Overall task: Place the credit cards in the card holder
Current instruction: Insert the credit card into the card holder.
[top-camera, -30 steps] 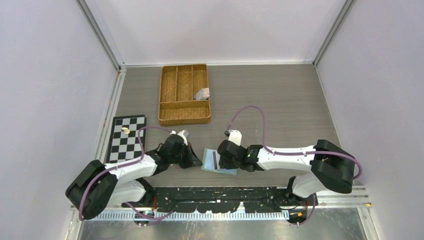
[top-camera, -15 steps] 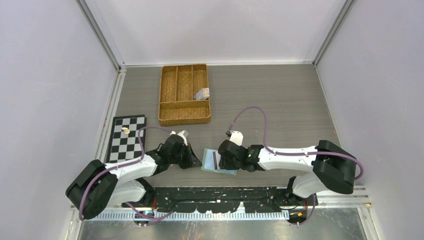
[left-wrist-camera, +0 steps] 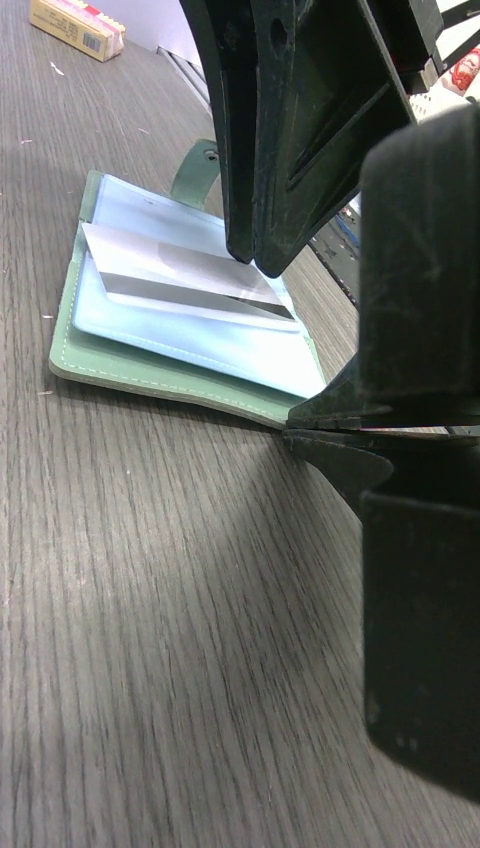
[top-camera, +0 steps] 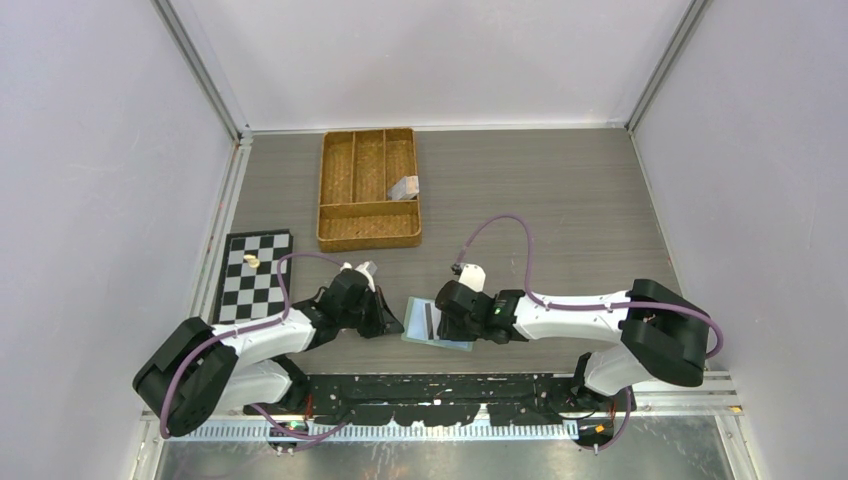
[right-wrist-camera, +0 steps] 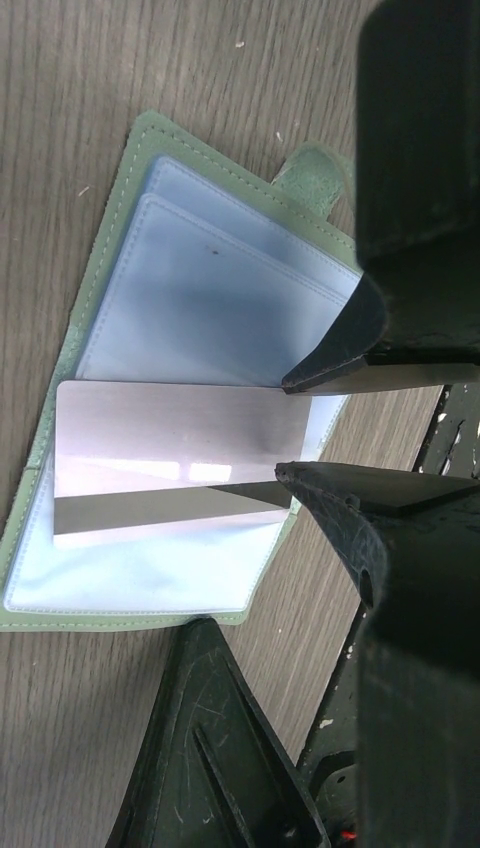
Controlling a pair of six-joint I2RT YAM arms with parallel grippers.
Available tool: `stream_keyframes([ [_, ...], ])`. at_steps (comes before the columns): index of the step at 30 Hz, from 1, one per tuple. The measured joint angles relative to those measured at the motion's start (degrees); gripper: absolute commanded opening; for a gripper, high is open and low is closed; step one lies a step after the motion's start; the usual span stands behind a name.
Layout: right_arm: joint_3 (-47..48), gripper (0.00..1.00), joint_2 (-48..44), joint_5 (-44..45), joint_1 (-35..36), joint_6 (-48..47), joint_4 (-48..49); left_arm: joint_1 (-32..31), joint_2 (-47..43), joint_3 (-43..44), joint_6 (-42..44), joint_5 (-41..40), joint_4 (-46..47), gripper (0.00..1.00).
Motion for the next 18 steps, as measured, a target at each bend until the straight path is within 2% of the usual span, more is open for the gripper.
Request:
stream_keyframes([
  [18,0.04,0.35,1.05,0.07,-0.02,-0.2,1.66,-0.22,0.0,0.0,0.15,-0.04,0.02,0.0],
])
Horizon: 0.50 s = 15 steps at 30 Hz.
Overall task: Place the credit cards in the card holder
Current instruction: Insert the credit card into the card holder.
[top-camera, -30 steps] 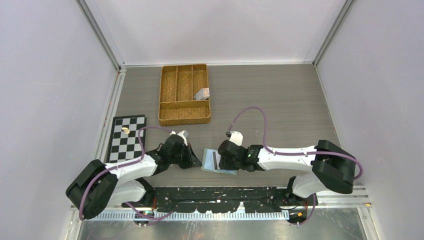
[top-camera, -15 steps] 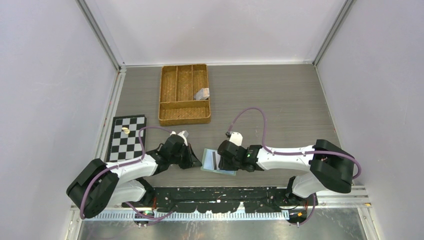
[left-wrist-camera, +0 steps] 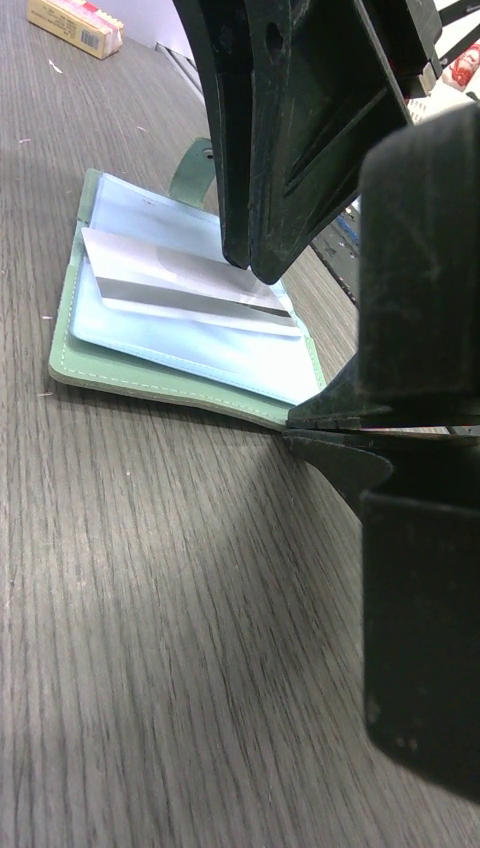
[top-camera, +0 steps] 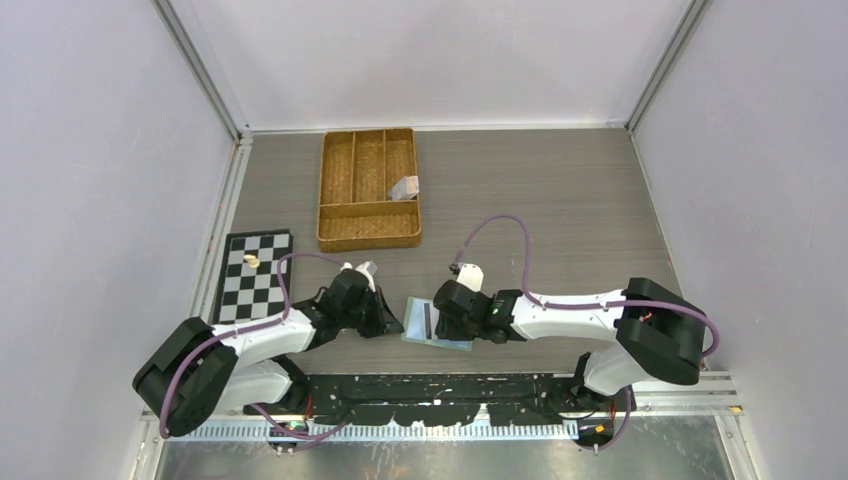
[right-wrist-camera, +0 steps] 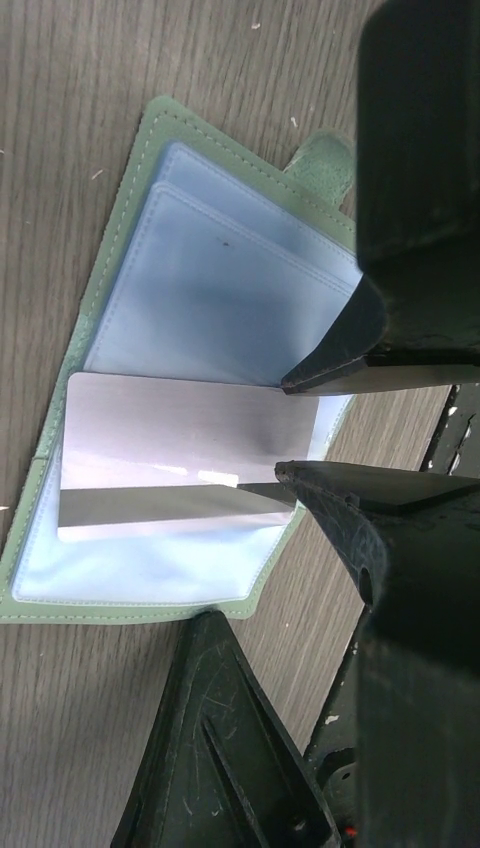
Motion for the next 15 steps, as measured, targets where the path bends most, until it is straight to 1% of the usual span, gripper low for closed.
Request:
stream_keyframes([
  [7,0.42,0.35,0.79,-0.07,0.0,-0.17,0.76,-0.52,0.0,0.0,0.0,-0.39,0.09,0.0],
  [11,1.09,0.33,2.36,-0.5,0.02,-0.13,4.07,-1.79,0.11,0.0,-0.04,-0.02,0.17,0.0],
  [15,1.64,0.33,2.47,-0.26,0.02,-0.09,4.76,-2.54,0.15,0.0,-0.09,0.15,0.22,0.0],
])
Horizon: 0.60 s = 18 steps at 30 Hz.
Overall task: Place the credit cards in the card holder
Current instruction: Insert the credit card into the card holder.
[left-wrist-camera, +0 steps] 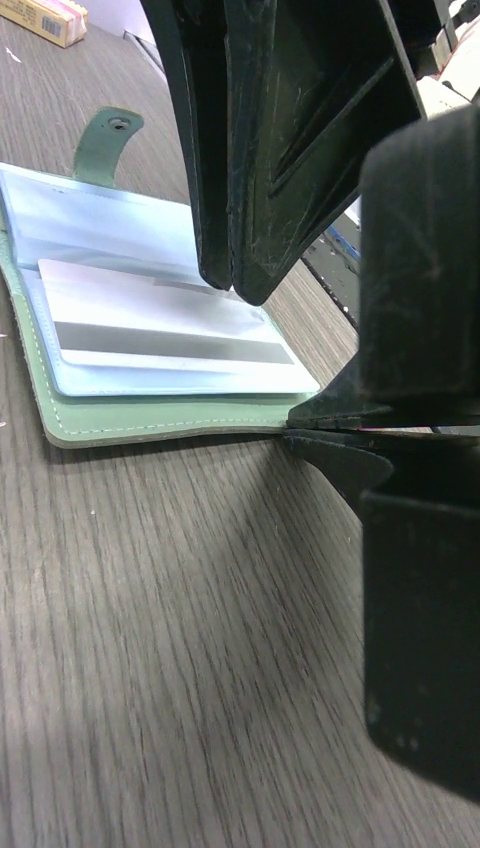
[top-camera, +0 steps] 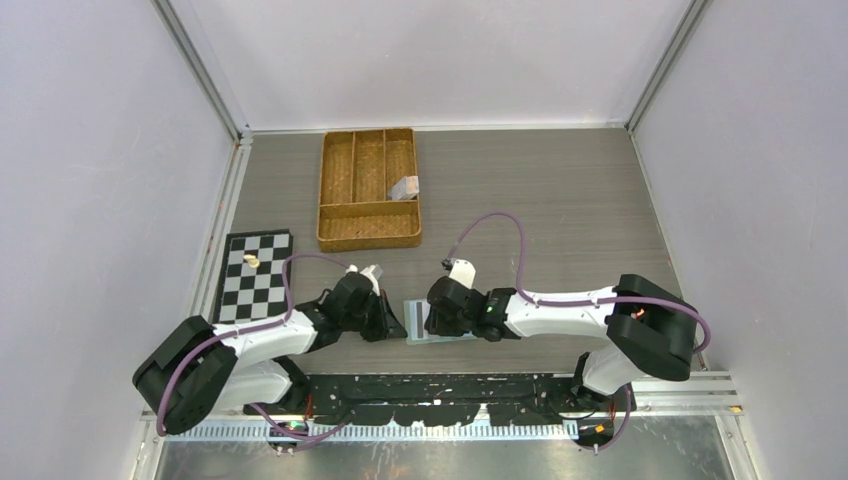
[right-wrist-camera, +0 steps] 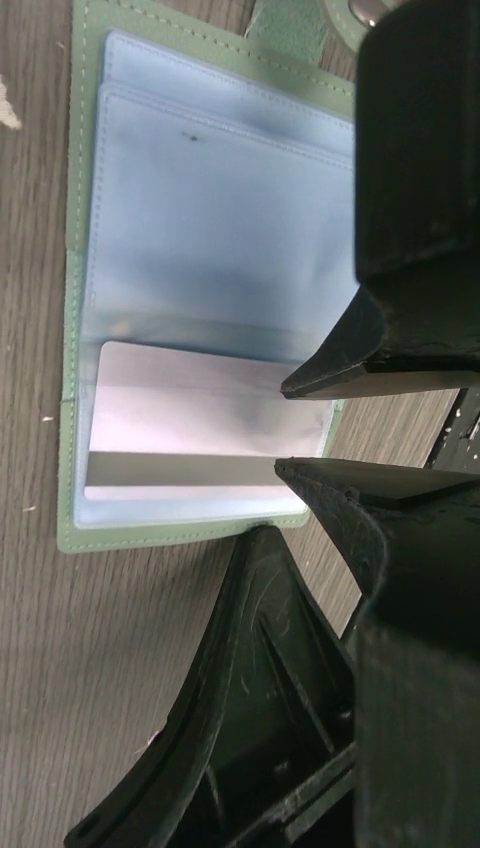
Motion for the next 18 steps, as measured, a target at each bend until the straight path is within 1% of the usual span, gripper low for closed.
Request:
stream_keyframes([
  [3,0.52,0.33,0.04,0.11,0.0,-0.04,0.15,-0.17,0.0,0.0,-0.02,0.0,0.0,0.0],
  [12,1.11,0.41,-0.52,1.99,-0.46,-0.13,-0.92,-0.17,-0.35,0.02,-0.02,-0.5,-0.48,0.0],
  [18,1.07,0.41,-1.11,1.77,-3.1,-0.61,-1.25,-0.2,-0.37,0.07,-0.02,-0.66,-0.61,0.0],
])
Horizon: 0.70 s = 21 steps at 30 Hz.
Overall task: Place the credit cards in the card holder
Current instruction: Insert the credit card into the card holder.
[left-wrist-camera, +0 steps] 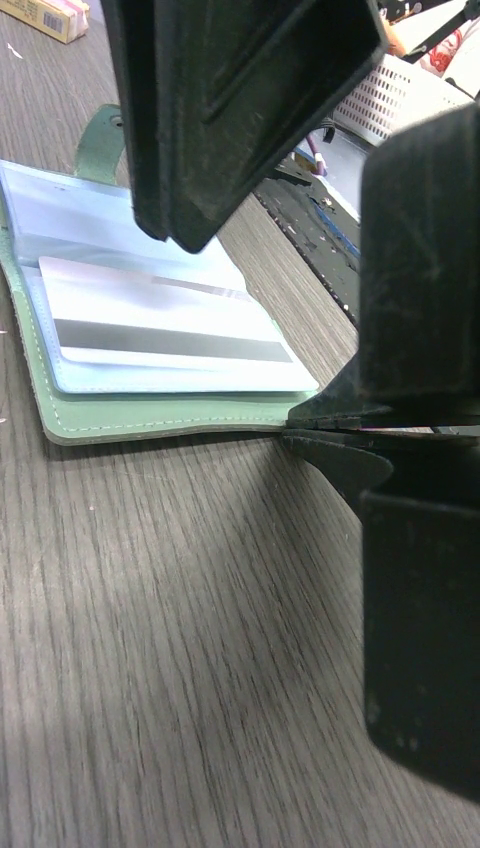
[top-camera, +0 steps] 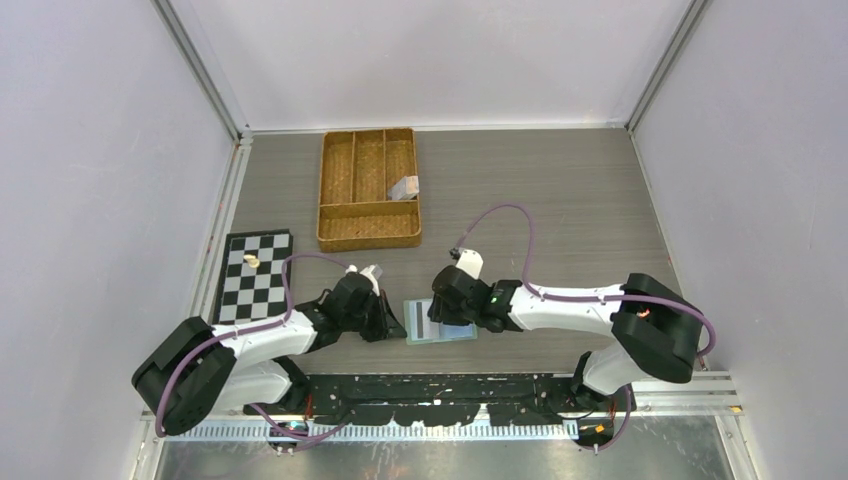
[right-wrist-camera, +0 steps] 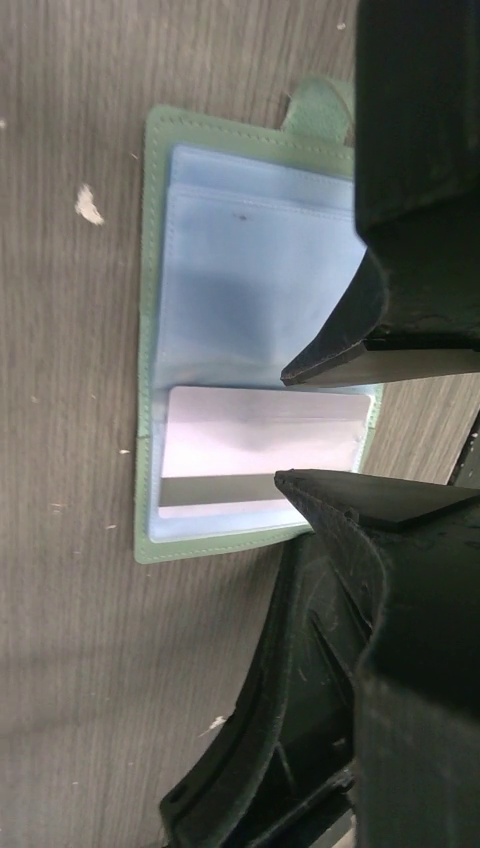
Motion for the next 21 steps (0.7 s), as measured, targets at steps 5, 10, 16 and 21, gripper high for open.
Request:
stream_keyframes([
  [5,-0.02,0.41,0.2,-0.76,-1.51,-0.59,0.44,0.0,0.09,0.09,0.07,0.0,-0.04,0.0],
  [10,-0.02,0.39,1.75,-2.08,-1.53,-0.68,1.01,0.0,0.11,0.13,0.09,0.0,-0.11,0.0],
  [16,-0.02,0.38,3.06,-2.73,-1.53,-0.68,1.57,0.0,0.17,0.17,0.09,0.0,-0.15,0.0],
  [21,-0.02,0.38,3.89,-3.39,-1.55,-0.83,2.82,0.0,0.33,0.31,0.11,-0.02,-0.17,0.0],
])
